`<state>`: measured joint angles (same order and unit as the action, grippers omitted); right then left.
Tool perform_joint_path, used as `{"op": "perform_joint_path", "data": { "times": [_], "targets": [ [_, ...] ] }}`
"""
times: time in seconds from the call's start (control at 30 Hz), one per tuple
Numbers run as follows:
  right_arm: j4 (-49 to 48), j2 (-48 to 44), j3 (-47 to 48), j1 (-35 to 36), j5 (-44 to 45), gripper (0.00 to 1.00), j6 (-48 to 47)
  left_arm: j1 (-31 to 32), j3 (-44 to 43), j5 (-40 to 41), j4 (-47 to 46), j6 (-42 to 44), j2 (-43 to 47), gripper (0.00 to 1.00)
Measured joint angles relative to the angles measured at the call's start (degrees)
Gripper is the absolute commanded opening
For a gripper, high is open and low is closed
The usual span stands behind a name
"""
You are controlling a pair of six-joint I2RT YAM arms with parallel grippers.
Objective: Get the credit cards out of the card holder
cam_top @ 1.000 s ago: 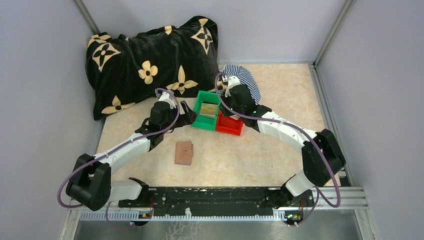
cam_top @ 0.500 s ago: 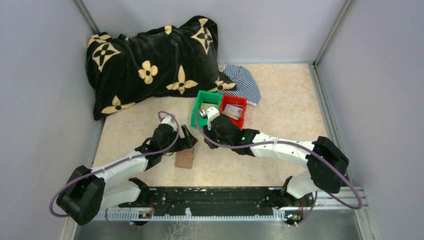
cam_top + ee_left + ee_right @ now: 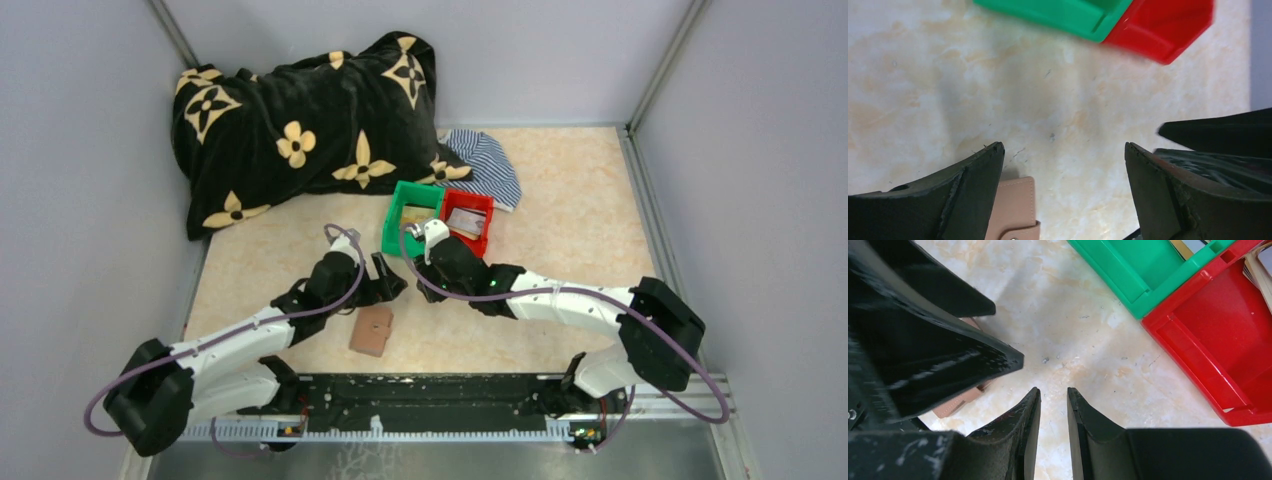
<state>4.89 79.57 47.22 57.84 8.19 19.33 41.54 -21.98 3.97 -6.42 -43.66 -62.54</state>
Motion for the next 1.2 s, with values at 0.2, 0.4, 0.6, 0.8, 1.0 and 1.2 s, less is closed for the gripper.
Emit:
{"op": "perform_joint_path", "data": {
  "times": [0.2,0.4,0.6,0.8,1.0,1.2],
  "targets": [
    [-0.8,1.8,0.9,0.0,-0.6,0.28,-0.2,0.0,-2.6,3.8,5.4,0.9,11.6,0.94],
    [-2.7,3.7,1.0,0.0,-3.8,0.28,0.0,0.0,-2.9,7.1,10.7,-0.3,15.9,0.91],
    [-3.5,5.4,2.0,0.0,-5.7,0.0,-1.0,0.0,0.9,4.2,11.2,-2.8,18.8,0.84],
    [-2.9,15.3,11.2,0.0,-10.2,0.0,-3.2,0.7,5.5,3.3,12.9,-5.6,28.9,0.77],
    [-3.2,21.6,17.9,0.3,-16.3,0.0,-3.8,1.1,2.7,8.3,18.1,-6.6,39.2,0.79],
    [-2.8,22.5,18.2,3.5,-19.7,0.0,-4.3,1.1,-6.7,21.6,23.8,-6.6,42.6,0.8]
  ]
}}
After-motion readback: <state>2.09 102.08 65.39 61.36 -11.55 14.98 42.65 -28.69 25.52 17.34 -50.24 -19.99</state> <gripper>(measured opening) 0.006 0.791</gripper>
